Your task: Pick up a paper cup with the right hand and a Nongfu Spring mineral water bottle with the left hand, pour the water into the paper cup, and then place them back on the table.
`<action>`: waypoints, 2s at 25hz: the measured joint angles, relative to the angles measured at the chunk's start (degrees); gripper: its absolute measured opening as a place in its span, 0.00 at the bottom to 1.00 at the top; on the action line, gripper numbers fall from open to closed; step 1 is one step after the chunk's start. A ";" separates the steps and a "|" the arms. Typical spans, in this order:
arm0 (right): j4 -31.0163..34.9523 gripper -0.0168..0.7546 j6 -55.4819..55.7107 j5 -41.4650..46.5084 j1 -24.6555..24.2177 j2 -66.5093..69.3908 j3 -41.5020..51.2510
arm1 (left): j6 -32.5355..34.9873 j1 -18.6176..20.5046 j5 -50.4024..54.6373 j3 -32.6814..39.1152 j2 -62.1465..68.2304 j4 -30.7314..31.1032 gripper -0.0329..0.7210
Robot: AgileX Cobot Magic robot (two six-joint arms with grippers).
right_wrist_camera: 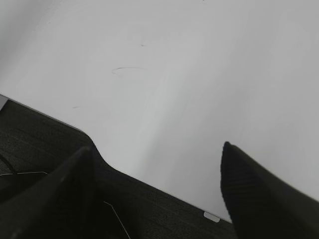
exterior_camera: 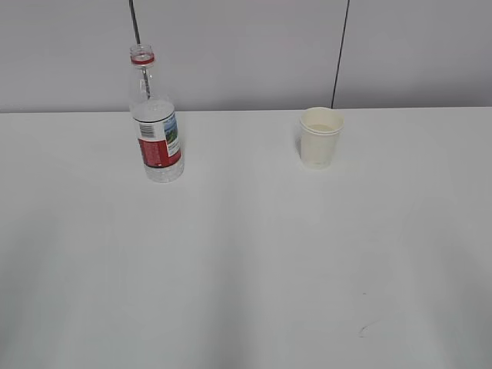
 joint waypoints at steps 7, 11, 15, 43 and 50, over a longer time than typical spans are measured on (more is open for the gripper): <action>0.00 0.78 0.21 0.08 0.00 0.00 0.00 | -1.10 0.00 -1.04 0.71 0.00 2.53 0.64; 0.00 0.78 0.21 0.08 0.00 0.00 0.00 | -1.50 0.00 -1.03 0.71 0.00 2.79 0.64; 0.00 0.78 0.21 0.08 0.00 0.00 0.00 | -1.50 0.00 -1.16 0.71 0.00 2.79 0.63; 0.00 0.78 0.31 0.33 -22.70 -17.43 0.00 | -1.50 26.91 -0.85 0.71 -18.10 2.90 0.51; 0.00 0.78 0.31 0.45 -22.70 -17.61 0.00 | -1.50 27.02 -0.52 0.71 -19.88 2.89 0.46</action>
